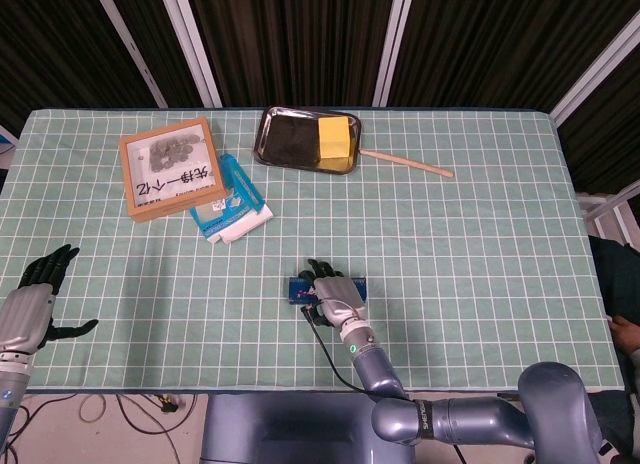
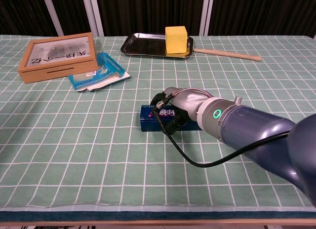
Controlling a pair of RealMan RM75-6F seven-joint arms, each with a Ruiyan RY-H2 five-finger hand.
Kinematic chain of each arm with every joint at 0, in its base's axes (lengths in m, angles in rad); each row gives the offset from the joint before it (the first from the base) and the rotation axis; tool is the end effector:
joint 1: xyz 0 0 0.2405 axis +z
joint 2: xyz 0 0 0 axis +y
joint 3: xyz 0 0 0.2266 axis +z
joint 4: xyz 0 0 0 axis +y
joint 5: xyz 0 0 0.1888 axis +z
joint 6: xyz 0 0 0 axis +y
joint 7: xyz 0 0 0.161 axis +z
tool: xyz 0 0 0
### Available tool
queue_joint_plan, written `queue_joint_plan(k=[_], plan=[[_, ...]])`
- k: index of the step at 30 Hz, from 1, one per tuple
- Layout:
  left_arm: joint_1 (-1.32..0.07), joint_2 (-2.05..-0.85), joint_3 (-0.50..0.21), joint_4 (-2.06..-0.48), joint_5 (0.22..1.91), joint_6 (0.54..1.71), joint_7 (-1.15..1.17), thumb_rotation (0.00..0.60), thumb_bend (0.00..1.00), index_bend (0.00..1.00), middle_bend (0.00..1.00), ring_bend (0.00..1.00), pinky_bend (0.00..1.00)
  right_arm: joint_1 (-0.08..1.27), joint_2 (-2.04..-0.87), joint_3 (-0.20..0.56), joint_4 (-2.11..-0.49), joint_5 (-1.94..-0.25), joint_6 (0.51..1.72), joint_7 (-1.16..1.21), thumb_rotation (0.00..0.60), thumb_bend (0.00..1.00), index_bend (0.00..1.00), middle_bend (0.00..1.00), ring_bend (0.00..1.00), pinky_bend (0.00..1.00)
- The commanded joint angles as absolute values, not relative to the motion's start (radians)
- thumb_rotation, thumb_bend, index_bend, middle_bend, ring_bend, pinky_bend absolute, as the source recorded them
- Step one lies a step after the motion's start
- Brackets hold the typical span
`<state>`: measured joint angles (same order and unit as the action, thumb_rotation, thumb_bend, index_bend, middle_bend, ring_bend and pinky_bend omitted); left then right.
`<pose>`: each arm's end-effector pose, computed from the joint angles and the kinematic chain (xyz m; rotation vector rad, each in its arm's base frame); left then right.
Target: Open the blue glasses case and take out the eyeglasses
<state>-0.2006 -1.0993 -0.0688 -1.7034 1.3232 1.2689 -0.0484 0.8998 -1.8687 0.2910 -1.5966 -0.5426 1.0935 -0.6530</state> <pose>-0.2720 0.2238 0.1424 -1.3765 -1.1598 -0.8818 -0.0457 -0.2940 -0.0831 1.7795 -1.3946 0.8452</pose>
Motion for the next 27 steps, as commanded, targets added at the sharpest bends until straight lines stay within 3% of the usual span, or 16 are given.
queue_joint_plan(k=[1, 4, 12, 27], plan=[[-0.2, -1.099, -0.069, -1.703, 1.323, 1.269, -0.049, 0.6, 0.0, 0.0, 0.0, 0.0, 0.0, 0.901, -1.869, 0.292, -1.596, -0.542, 1.093, -0.652, 0.6, 0.75, 0.23, 0.0, 0.0, 0.2], [-0.2, -1.099, -0.069, -1.704, 1.323, 1.269, -0.05, 0.6, 0.0, 0.0, 0.0, 0.0, 0.0, 0.904, -1.87, 0.294, -1.59, -0.54, 1.092, -0.651, 0.6, 0.78, 0.23, 0.0, 0.0, 0.2], [-0.201, -1.098, -0.068, -1.704, 1.323, 1.267, -0.053, 0.6, 0.0, 0.0, 0.0, 0.0, 0.0, 0.909, -1.865, 0.302, -1.589, -0.53, 1.092, -0.647, 0.6, 1.0, 0.24, 0.0, 0.0, 0.2], [-0.2, -1.097, -0.069, -1.705, 1.322, 1.267, -0.053, 0.6, 0.0, 0.0, 0.0, 0.0, 0.0, 0.921, -1.855, 0.313, -1.597, -0.484, 1.089, -0.654, 0.6, 1.0, 0.24, 0.0, 0.0, 0.2]])
